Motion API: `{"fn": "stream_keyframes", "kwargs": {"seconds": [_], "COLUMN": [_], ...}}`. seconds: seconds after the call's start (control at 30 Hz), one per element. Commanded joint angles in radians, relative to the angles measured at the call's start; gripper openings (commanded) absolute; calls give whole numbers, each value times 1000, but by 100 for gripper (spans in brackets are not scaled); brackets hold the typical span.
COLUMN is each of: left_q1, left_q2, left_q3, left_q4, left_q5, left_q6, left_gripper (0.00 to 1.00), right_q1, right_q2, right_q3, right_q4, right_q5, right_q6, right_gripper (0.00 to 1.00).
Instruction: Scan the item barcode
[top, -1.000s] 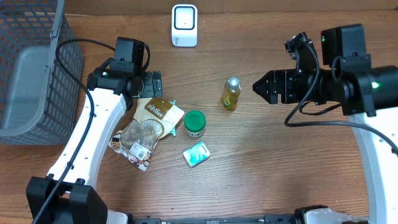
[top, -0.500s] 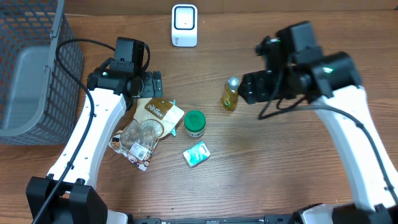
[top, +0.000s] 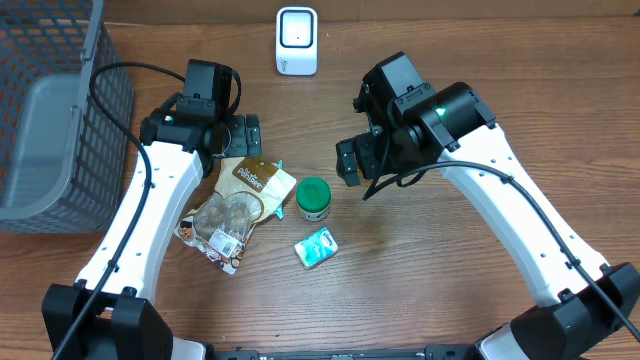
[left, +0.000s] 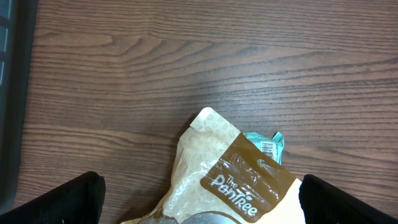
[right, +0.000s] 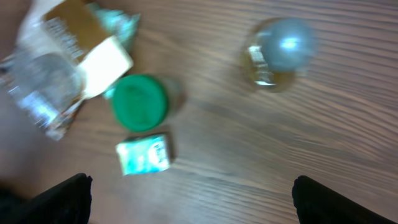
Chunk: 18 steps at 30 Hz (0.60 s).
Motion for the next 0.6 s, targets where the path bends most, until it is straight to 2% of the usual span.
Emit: {"fn": "stream_keyframes", "kwargs": {"seconds": [0.0, 0.1, 0.57], "left_q1": [-1, -1, -1], "left_q2": [-21, -21, -21], "left_q3": [17, 17, 17], "left_q4": [2, 2, 10], "left_q5": [-10, -10, -1], "left_q6": [-5, -5, -14], "left_gripper": [100, 100, 100], "right_q1": [-29, -85, -502], "right_q2": [-11, -32, -50], "right_q3": [12, 13, 13], "right_q4": [-9, -23, -50], "right_q5": [210, 287, 286], "right_q6": [113, 146, 146], "right_gripper": [100, 100, 100]}}
